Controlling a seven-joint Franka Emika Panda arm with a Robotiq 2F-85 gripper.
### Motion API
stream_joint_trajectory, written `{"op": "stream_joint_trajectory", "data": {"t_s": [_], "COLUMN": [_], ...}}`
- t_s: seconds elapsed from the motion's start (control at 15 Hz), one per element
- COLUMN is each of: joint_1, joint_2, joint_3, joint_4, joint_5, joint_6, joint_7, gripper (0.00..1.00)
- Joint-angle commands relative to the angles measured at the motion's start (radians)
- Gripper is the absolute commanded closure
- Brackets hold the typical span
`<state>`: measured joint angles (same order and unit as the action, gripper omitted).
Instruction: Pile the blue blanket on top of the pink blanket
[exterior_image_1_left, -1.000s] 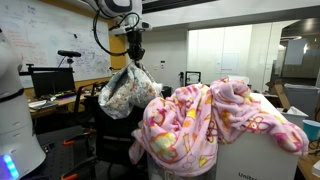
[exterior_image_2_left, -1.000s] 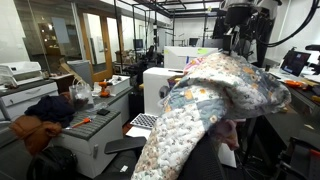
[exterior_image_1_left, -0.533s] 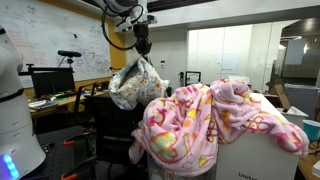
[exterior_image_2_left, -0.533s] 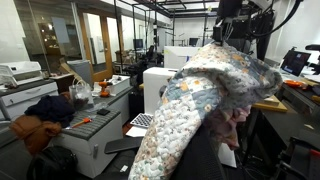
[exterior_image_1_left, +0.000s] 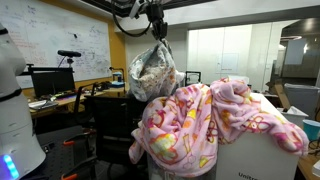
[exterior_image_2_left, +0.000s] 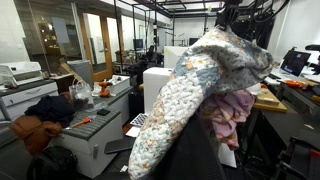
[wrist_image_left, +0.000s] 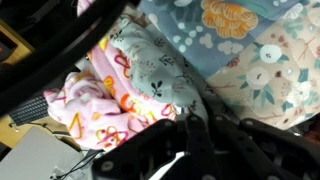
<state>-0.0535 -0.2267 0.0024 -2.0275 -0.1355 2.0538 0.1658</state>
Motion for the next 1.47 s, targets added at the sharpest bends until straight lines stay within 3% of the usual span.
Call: {"op": "stream_joint_trajectory", "data": {"t_s": [0.0, 1.4], "joint_1": [-0.041, -0.112], "joint_2": [0.017, 0.084], "joint_3": [-0.015, -0.048], "joint_4": [0.106, 0.322], "joint_5": [-0.057, -0.221], "joint_6": [-0.045, -0.106], "joint_7": [0.078, 0.448], "gripper": [0.99, 0.99]}}
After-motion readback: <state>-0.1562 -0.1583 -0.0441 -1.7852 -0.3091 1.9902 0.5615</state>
